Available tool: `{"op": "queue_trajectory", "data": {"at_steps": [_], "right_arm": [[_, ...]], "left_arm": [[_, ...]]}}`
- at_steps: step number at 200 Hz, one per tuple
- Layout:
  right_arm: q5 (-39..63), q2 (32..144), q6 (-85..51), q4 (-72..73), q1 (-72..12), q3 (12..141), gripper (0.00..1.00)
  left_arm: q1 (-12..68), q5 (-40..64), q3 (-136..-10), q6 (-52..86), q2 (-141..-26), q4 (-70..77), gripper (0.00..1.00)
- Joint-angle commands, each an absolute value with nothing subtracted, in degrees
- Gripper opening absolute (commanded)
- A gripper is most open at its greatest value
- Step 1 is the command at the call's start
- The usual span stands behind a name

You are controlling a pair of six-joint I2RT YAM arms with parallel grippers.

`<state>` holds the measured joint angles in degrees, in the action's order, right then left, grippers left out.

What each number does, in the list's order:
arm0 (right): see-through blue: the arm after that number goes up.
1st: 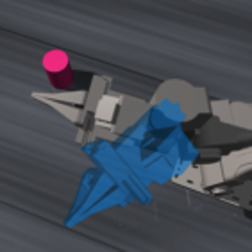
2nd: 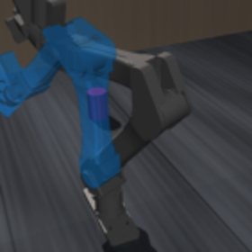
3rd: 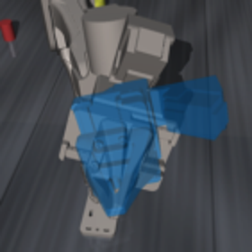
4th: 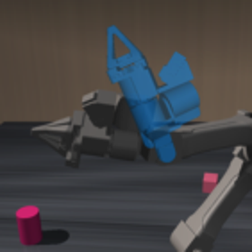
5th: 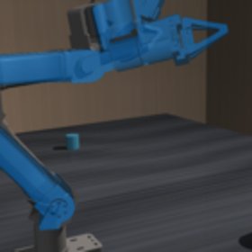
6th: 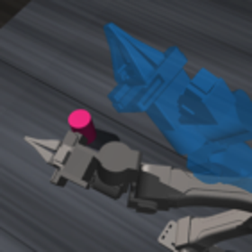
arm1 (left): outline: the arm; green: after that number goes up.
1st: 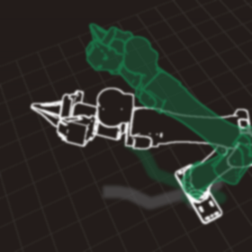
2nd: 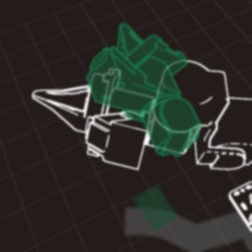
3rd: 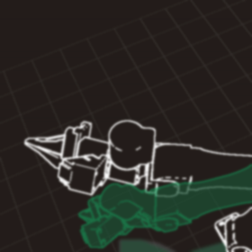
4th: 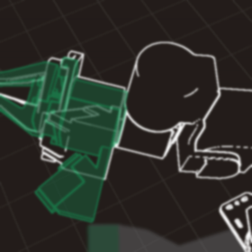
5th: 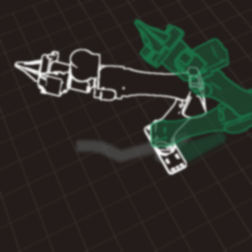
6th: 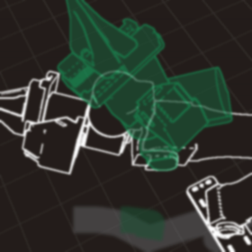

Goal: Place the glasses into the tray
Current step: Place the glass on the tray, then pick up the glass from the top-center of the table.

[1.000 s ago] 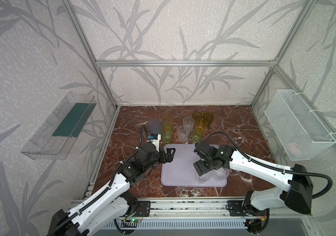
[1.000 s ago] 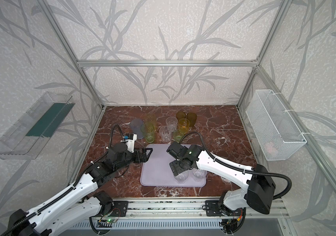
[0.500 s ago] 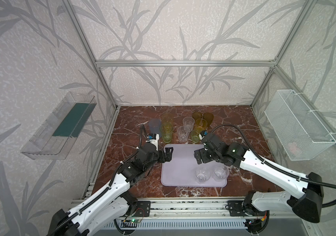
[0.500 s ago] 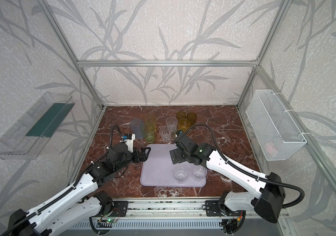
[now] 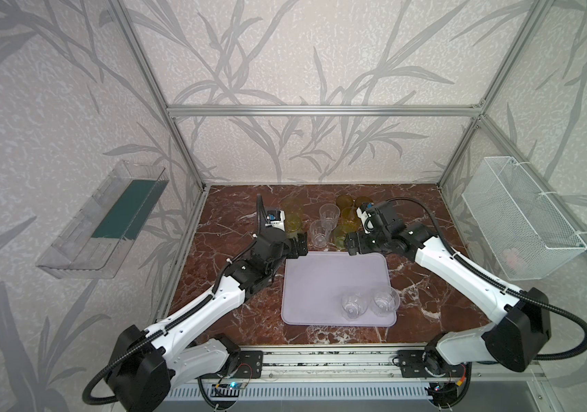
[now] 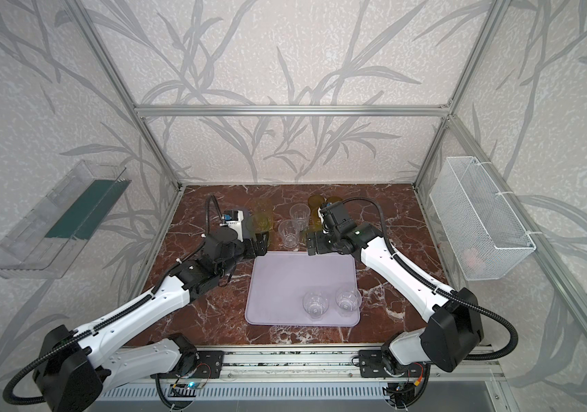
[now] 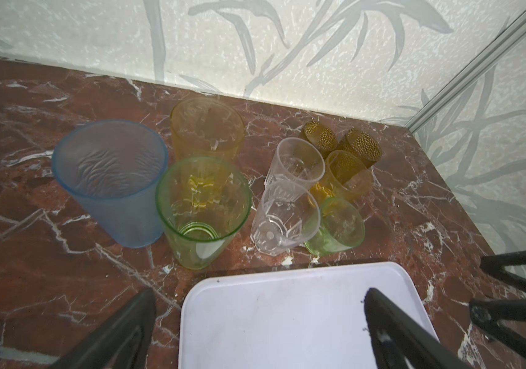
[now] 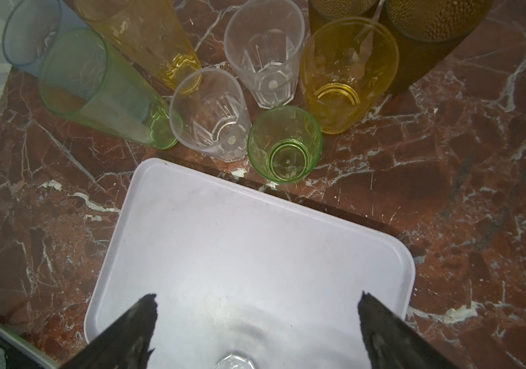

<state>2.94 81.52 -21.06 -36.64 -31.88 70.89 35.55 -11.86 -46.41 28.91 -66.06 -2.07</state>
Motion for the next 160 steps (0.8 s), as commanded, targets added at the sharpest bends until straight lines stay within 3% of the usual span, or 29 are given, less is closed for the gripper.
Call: {"op": "queue_trajectory", "data": {"at_steps": [1, 76, 160], "right_arm": [[7.92, 82.08, -20.80, -37.08, -29.09, 72.07, 0.97], [9.23, 81.13, -22.87, -33.48, -25.84, 67.10, 0.97], [8.37, 83.94, -23.60, -31.39, -24.43, 67.74, 0.95]], "left_arm": [[35.26, -13.90, -49.27, 28.48, -68.51, 0.21, 0.99], [35.18, -11.99, -47.62, 29.52, -71.72, 3.87, 0.99], [35.10, -9.44, -44.83, 30.08, -67.86, 1.21, 0.99]]}}
